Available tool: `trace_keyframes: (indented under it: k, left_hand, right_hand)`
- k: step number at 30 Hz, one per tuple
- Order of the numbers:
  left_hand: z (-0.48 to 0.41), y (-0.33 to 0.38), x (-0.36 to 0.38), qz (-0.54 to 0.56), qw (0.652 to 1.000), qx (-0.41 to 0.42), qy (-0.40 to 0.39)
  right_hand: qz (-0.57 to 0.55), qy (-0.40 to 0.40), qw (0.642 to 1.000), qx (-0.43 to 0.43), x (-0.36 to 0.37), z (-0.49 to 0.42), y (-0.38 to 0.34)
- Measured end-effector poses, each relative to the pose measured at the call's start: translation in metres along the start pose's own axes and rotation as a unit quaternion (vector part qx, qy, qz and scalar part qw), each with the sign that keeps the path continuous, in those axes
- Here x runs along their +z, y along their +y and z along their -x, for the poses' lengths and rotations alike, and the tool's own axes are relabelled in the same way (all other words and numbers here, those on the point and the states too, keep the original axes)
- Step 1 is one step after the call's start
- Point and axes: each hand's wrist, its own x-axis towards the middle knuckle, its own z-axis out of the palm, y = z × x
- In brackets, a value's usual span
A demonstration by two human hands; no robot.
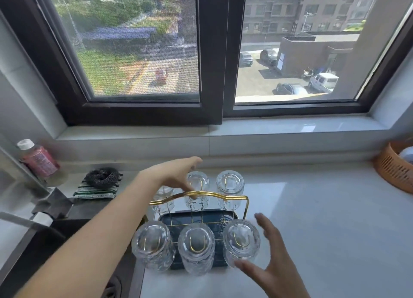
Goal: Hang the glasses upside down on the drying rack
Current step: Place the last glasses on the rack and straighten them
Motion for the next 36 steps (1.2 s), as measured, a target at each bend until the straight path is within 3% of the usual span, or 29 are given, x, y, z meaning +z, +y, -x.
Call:
trace_keyframes:
  k: [3, 6, 9, 11, 18, 36]
  left_hand:
    - [0.011, -0.019, 0.006, 0.019, 1.0, -0.013, 0.003]
    - [0.011, -0.023, 0.012, 0.001, 1.0, -0.002, 0.03]
    - [0.007, -0.02, 0.017, -0.035, 0.999, 0.0, 0.041]
    - [0.005, -0.02, 0.018, -0.041, 0.998, 0.0, 0.04]
    - [0.005, -0.024, 0.019, -0.045, 0.998, 0.007, 0.04]
    - [0.008, -0.021, 0.018, -0.029, 0.999, 0.013, 0.04]
  right_hand:
    - [0.107, 0.067, 0.982, -0.144, 0.0, -0.003, -0.02]
    - [0.241, 0.031, 0.942, -0.229, 0.017, -0.007, -0.043]
    - [0.383, -0.049, 0.903, -0.186, 0.036, -0.012, -0.059]
    - [0.419, -0.073, 0.894, -0.14, 0.043, -0.017, -0.067]
    - [0.396, -0.146, 0.902, -0.092, 0.054, -0.03, -0.06]
    - [0.371, -0.162, 0.909, -0.103, 0.05, -0.03, -0.057]
